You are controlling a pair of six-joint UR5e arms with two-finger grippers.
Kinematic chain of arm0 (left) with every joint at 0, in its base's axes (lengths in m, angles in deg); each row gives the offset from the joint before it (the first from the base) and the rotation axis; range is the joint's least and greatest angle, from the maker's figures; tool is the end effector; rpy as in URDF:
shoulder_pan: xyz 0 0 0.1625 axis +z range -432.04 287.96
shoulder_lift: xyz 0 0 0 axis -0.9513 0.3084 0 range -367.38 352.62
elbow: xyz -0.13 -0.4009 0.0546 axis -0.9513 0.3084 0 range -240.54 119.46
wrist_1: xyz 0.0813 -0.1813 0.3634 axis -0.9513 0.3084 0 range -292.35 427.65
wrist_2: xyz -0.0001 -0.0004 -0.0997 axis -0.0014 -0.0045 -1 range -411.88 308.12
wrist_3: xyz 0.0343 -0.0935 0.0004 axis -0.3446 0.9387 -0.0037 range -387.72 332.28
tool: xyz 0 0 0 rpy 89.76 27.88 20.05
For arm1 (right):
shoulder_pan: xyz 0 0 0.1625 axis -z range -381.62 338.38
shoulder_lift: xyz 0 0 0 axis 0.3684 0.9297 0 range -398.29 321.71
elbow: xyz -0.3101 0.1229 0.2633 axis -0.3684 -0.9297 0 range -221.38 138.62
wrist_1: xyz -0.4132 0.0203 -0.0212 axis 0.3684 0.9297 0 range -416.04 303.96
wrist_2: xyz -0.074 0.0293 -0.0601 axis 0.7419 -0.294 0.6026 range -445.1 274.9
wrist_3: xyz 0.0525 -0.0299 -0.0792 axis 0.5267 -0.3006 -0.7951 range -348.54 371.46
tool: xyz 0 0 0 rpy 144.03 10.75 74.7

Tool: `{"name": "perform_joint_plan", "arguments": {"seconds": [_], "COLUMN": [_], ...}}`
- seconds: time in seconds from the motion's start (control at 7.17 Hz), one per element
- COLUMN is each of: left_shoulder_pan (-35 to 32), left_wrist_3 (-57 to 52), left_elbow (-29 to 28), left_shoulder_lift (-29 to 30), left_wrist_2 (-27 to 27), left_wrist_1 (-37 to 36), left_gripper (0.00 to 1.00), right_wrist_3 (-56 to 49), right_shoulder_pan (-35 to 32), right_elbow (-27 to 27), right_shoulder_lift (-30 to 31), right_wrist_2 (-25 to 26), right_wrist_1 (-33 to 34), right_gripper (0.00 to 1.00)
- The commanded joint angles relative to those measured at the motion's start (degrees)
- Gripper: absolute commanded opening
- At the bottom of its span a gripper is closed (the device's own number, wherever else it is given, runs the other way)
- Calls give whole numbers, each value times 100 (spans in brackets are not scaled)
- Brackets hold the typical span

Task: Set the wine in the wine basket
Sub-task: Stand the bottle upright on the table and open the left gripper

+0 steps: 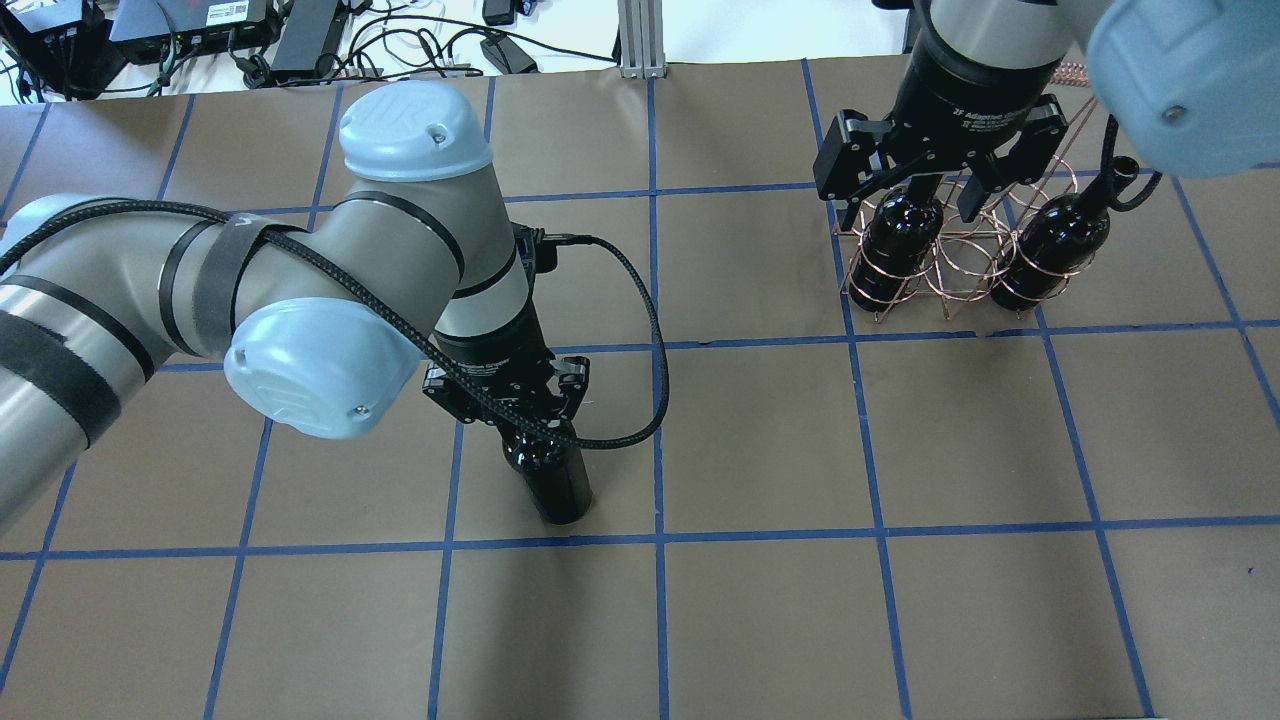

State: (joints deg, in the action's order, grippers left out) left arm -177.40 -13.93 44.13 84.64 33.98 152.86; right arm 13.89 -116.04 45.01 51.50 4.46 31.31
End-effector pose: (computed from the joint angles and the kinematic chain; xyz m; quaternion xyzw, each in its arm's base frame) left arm -0.2593 -0.4138 0.3569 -0.0100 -0.9939 -0.1093 0.0087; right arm 0.1718 -0.4823 0.5123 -0.0174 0.9998 -0.0062 0.0042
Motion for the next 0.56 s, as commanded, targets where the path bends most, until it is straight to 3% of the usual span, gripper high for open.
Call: {"name": "perform_joint_plan", "arguments": {"seconds": [0.0, 0.14, 0.42], "left_shoulder_pan": [-2, -2, 7], "left_wrist_3": [-7, -42, -69], "left_elbow": [-69, -113, -393], "left_shoulder_lift": [-26, -70, -70], "left_wrist_2": [18, 35, 53], "left_wrist_1": [13, 5, 327], "left_gripper": [81, 100, 100], "right_wrist_3": [-14, -23, -14], "right_shoulder_pan": [3, 3, 12], "right_elbow": [0, 0, 0], "right_shoulder_lift": [4, 4, 4], "right_wrist_2": [-9, -1, 0], "right_wrist_1": [-7, -16, -42], "right_gripper": [100, 100, 100]}}
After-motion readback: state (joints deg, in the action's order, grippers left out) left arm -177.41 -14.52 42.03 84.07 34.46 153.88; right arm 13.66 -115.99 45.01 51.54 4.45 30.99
